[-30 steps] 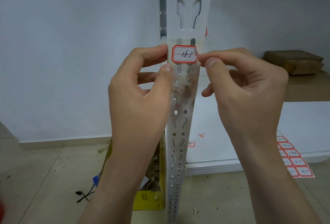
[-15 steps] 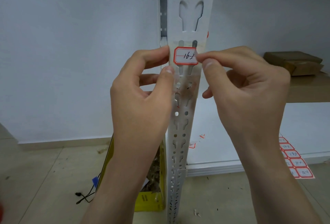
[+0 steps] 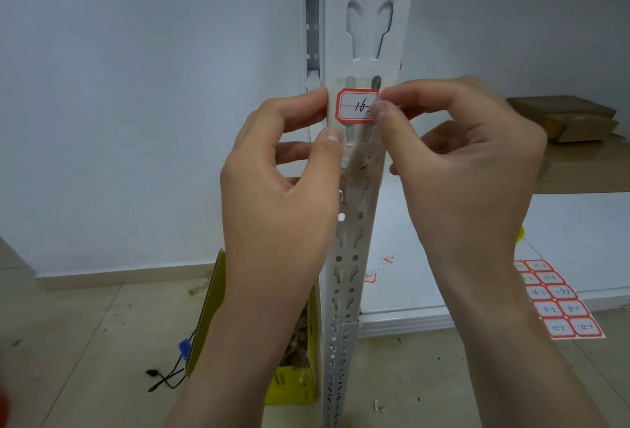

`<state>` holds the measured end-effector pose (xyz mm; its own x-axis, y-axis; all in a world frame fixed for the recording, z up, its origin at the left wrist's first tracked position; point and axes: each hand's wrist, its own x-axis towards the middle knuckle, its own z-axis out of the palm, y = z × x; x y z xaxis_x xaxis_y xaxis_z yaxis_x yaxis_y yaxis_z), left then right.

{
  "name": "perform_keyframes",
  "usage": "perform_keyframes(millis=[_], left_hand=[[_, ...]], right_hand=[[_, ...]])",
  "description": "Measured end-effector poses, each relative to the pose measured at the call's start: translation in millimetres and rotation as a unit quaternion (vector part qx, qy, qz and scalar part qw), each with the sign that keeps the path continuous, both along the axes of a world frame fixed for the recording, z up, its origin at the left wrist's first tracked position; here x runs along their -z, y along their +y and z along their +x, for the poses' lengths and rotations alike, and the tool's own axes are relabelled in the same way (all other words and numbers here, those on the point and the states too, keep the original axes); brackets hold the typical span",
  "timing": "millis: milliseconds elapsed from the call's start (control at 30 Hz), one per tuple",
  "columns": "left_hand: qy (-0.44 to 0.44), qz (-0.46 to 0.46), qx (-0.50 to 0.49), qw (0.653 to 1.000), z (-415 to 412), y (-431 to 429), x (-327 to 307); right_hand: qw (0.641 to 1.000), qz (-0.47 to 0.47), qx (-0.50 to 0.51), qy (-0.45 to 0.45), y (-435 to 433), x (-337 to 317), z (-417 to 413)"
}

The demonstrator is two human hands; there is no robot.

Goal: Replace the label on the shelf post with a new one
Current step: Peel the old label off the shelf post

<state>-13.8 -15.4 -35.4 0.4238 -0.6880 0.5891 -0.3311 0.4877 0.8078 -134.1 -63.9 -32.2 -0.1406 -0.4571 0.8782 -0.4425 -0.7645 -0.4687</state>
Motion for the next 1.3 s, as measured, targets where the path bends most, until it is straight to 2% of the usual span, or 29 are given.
perform_keyframes(millis=[1300], left_hand=[[-0.001,0.005,-0.003,1.000,2.0,-1.3,-1.7]], right_hand=[[0.998,0.054,-0.002,0.013,6.9,-1.0,3.6]])
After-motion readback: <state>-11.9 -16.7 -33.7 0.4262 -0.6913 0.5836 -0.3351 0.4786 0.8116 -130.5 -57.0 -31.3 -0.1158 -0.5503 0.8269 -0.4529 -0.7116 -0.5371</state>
